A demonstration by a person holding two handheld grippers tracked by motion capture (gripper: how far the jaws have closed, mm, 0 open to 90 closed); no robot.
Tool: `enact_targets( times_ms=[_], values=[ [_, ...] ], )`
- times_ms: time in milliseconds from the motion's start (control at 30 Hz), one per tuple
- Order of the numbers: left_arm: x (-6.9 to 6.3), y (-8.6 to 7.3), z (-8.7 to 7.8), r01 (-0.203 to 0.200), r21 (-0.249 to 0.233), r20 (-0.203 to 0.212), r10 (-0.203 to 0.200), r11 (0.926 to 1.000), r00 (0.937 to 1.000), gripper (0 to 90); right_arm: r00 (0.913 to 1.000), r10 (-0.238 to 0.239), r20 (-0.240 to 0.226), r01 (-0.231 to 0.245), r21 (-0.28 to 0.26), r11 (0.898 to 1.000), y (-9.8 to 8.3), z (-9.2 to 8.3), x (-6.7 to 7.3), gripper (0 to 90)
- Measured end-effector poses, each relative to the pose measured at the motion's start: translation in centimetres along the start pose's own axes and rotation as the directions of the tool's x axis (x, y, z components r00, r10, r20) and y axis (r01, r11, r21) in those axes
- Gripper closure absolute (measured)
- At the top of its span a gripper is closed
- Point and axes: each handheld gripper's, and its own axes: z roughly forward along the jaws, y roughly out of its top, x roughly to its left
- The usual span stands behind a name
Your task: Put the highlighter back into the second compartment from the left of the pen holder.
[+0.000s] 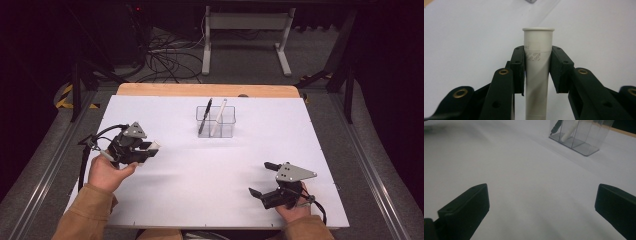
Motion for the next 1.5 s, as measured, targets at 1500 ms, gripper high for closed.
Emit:
enact_targets(
  times_ms=[1500],
  values=[
    [-0.7, 8.1, 2.0, 0.122, -0.398, 0.181, -0.052, 0.9093, 0.9821, 67.6, 1.0, 0.005, -0.001, -0.005, 0.004, 1.0, 0.0, 0.0, -0.1, 0.1]
  ],
)
